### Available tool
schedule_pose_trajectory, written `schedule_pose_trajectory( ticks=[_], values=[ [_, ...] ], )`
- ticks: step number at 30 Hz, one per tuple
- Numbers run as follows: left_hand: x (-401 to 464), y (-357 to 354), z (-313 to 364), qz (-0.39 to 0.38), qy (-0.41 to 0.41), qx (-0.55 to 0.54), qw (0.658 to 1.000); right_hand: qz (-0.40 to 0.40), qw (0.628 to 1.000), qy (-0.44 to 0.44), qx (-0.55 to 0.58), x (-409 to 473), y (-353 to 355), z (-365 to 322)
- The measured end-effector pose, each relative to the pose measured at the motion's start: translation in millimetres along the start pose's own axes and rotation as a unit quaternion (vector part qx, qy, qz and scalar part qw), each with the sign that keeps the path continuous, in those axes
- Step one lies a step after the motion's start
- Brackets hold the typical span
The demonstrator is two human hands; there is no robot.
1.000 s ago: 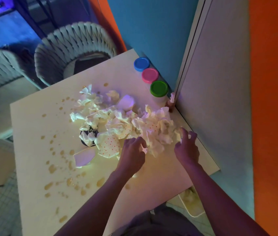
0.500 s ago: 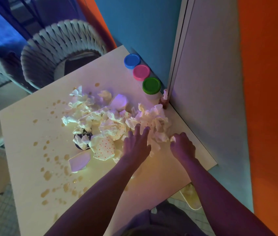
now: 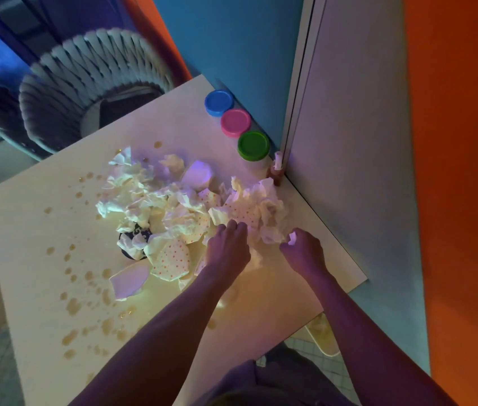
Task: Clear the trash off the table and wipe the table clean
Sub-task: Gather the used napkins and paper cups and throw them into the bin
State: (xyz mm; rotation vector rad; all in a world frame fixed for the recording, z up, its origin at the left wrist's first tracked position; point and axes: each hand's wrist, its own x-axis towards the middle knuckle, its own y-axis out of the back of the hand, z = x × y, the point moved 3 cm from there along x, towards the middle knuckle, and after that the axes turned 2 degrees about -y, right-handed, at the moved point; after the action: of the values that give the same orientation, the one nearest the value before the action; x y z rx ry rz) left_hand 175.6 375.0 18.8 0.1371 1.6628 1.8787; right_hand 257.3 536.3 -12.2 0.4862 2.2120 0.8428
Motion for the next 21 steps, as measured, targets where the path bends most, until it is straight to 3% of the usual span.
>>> schedule_pose_trajectory(
  ticks=[9,21],
  values=[
    [-13,8,-16,0.043,0.018,-0.087,0.995,-0.010,0.993,0.080,-0.081,3,-15,-26],
    [-8,-12,-12,-0.051,0.027,0.028,0.998,-0.027,0.993,0.042,-0.108,8,-27,-10]
  ],
)
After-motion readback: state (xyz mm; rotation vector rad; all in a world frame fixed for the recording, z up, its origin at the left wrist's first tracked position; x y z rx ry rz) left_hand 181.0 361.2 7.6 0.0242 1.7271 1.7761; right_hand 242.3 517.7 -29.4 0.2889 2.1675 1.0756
